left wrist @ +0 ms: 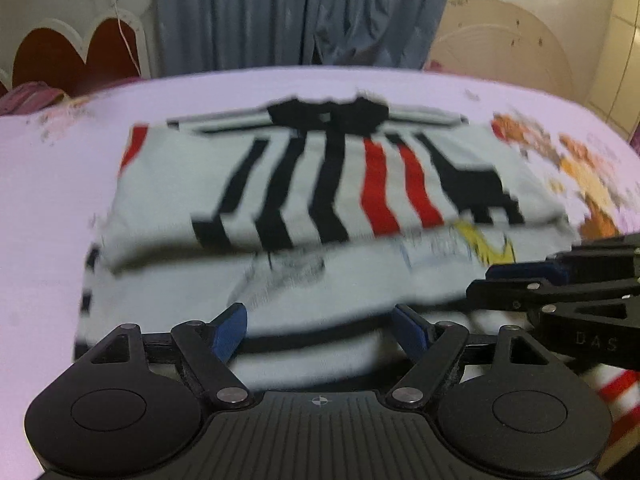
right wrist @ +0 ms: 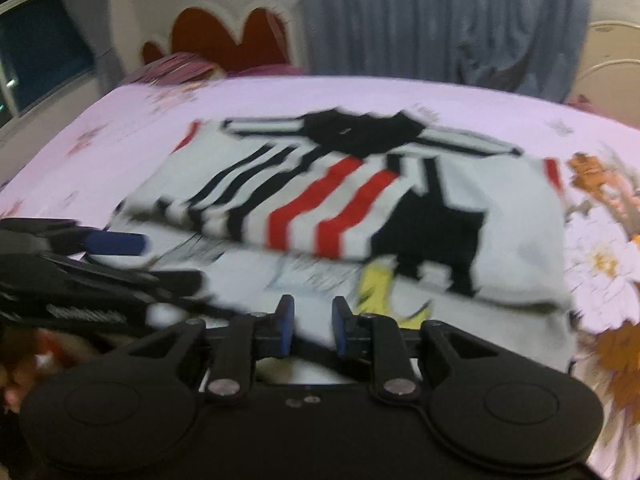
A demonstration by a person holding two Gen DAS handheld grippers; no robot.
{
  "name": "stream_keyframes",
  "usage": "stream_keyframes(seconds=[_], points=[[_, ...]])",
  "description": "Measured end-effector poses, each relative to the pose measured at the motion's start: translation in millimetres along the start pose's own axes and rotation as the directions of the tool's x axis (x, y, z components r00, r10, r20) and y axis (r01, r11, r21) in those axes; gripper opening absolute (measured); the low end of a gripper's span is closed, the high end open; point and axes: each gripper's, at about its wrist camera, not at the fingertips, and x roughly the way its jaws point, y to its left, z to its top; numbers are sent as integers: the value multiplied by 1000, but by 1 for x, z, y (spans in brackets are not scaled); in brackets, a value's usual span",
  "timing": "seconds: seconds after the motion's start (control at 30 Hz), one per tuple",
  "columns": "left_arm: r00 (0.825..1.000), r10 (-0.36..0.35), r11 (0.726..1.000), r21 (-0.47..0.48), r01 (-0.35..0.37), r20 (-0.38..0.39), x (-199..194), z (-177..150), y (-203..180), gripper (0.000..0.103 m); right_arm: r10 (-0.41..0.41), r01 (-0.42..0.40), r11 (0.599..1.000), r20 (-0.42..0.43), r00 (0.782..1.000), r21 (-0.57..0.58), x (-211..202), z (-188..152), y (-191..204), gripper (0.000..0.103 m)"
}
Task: Fold small clothes
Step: 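Move both tools toward the sweater hem, then grasp the black hem band with both tools side by side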
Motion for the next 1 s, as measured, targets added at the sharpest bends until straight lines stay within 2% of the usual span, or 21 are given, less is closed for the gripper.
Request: stream_keyframes(seconds=[0.07, 0.17, 0.3, 0.4, 0.53, 0.6, 0.67, 0.8, 0.93, 1.0], points=[[1000, 15, 1000, -1, -15, -22, -2, -14, 2, 78, 10, -11, 1000, -33, 999, -11, -2, -11, -2, 20], [998, 57, 998, 13, -56, -25, -13, -29, 10, 79, -28, 27, 999, -58, 998, -32, -10, -28, -15, 18], [993, 111, 993, -36, -113, -49, -29, -52, 32, 89, -87, 89, 996, -62, 994, 15, -32, -44, -42, 18], [992, 121, 992, -39, -123, -48, -39, -64, 39, 90, -124, 127, 991, -63, 990, 46, -47, -58, -54, 18], [992, 113, 992, -42, -116, -58, -48, -68, 39, 90, -168, 172, 981, -54, 984, 88, -62, -73, -50, 20], [996, 77, 995, -53, -80, -47, -56, -66, 37, 90, -175, 177, 978, -29, 984, 109, -73, -76, -42, 23], [1000, 31, 999, -30, -31, -4, -66, -67, 29, 90, -162, 160, 979, 5, 987, 128, -84, -77, -25, 24], [999, -53, 998, 25, 53, 4, -67, -75, 10, 90, -100, 97, 987, 16, 995, 127, -87, -82, 22, 24], [998, -52, 996, 65, 54, -38, -68, -96, 8, 90, -81, 82, 993, -15, 997, 85, -77, -94, 65, 23], [999, -43, 994, 95, 45, -25, -76, -110, 14, 90, -104, 107, 991, -45, 994, 83, -75, -107, 74, 24]])
